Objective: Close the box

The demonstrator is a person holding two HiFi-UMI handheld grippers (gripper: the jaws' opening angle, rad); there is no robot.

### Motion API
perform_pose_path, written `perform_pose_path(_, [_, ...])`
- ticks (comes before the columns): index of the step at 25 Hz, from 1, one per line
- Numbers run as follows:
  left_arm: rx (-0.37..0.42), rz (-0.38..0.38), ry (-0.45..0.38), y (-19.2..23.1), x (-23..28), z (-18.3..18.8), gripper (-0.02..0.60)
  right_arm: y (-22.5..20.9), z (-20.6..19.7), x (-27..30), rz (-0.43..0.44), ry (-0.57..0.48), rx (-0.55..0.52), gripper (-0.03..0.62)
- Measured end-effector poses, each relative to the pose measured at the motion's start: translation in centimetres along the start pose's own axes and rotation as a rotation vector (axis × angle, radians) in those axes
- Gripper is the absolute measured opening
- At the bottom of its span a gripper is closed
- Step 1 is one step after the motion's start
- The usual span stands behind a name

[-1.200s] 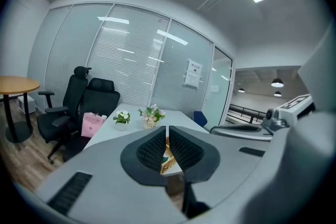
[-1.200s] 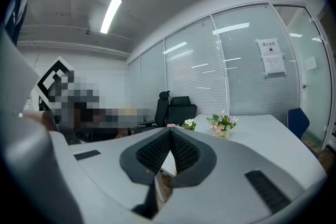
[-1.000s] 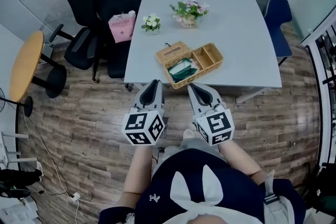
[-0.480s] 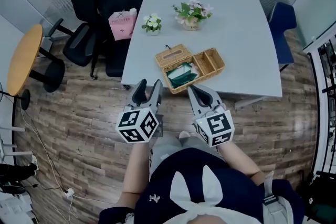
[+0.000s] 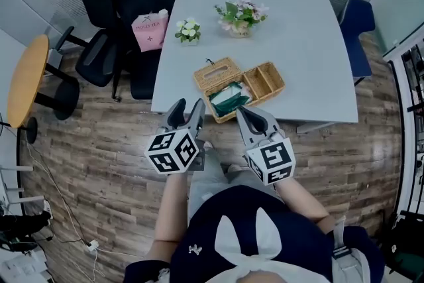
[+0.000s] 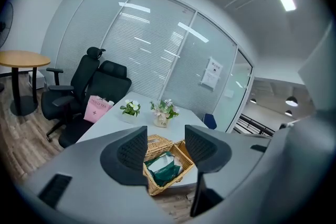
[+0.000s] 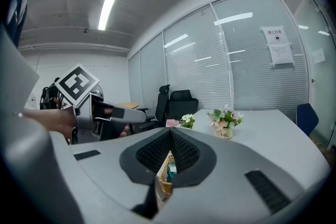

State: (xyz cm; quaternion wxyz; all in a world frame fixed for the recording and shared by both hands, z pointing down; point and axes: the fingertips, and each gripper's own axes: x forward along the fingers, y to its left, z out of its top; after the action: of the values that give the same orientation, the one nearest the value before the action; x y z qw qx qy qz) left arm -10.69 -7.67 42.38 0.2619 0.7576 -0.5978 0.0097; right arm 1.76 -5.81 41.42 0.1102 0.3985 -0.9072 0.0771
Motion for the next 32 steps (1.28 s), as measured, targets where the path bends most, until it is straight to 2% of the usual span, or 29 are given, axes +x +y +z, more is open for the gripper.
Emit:
perform_pose_path(7, [-0.001,-0.038,0.086,1.8,3.6,0.4,0.213,-1.5,0.4,2.9,-0.036,0.025,0.022,0.003])
perform_pose_path(15, [-0.041,-0.087,0.164,3.8,7.1,0.9,0.213,-3.1,0.5,5.6,-0.082,0.040,0.054,0.003])
perform_pose_path(32, [-0.069,-0.143,0.336,7.8,12.8,-1.2,0.213,-4.8,-0.5,9.8,-0.143,0.103,0.090,0.003])
